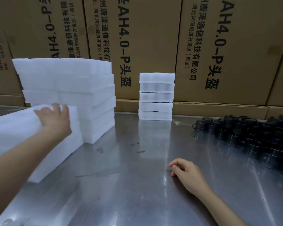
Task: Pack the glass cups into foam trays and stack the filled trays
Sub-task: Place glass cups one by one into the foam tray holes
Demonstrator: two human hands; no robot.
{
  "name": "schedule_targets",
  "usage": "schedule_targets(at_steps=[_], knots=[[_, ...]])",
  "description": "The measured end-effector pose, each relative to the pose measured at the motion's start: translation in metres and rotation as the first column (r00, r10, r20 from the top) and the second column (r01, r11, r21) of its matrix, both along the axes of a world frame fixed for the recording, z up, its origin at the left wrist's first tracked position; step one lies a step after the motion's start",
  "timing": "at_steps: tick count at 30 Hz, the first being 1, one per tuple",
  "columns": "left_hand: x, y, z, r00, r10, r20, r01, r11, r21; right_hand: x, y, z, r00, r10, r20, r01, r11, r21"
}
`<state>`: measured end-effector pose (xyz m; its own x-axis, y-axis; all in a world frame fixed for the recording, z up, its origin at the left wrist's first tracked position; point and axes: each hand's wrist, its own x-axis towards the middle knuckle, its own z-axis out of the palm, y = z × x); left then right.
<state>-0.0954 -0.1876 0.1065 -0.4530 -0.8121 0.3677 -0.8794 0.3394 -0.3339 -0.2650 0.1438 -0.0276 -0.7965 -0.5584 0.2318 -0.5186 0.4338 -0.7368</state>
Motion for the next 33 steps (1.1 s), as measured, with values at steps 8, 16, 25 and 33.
schedule_targets(at_steps=[8, 16, 25, 33], knots=[[0.016, 0.007, 0.000, 0.992, -0.123, -0.022, 0.117, 0.980, -0.161, 0.000, 0.001, 0.001, 1.000, -0.001, 0.007, 0.001, 1.000, -0.009], [0.044, 0.083, 0.002, 0.879, -0.460, -0.130, 0.423, 0.875, -0.236, -0.005, -0.002, -0.003, 0.993, -0.012, 0.119, 0.033, 0.983, -0.179], [0.001, 0.213, -0.041, 0.242, -0.943, -0.228, 0.925, 0.295, -0.239, -0.025, 0.017, 0.016, 0.864, -0.020, 0.504, 0.371, 0.703, -0.607], [-0.022, 0.253, -0.101, 0.045, -0.966, -0.253, 0.992, 0.074, -0.106, -0.061, 0.056, 0.016, 0.716, 0.058, 0.696, 0.573, 0.522, -0.632]])
